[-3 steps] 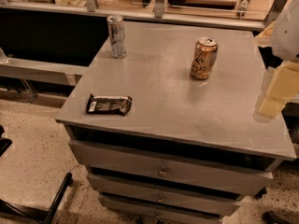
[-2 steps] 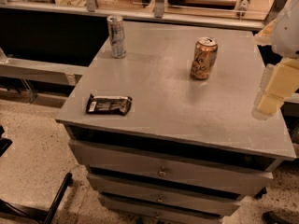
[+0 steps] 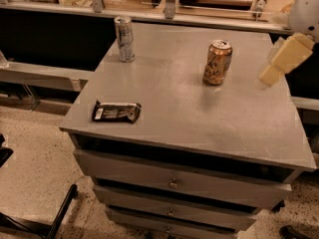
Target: Pick orange can
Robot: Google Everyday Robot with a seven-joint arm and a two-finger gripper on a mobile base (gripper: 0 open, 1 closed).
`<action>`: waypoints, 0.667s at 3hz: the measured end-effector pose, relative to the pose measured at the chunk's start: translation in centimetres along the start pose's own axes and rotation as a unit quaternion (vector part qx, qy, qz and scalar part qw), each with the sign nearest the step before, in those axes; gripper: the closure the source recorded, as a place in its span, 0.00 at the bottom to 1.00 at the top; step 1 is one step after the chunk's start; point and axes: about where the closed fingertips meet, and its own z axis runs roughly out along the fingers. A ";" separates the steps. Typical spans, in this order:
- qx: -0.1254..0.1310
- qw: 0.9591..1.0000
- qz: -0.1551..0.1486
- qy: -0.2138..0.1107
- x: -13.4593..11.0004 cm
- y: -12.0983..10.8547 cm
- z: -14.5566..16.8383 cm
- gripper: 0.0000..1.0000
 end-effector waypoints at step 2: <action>0.008 0.983 0.051 -0.178 -4.9 -6.7 3.6 0.00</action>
Offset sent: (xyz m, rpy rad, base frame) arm 0.1299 0.0454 0.0186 0.5671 -0.1837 0.0175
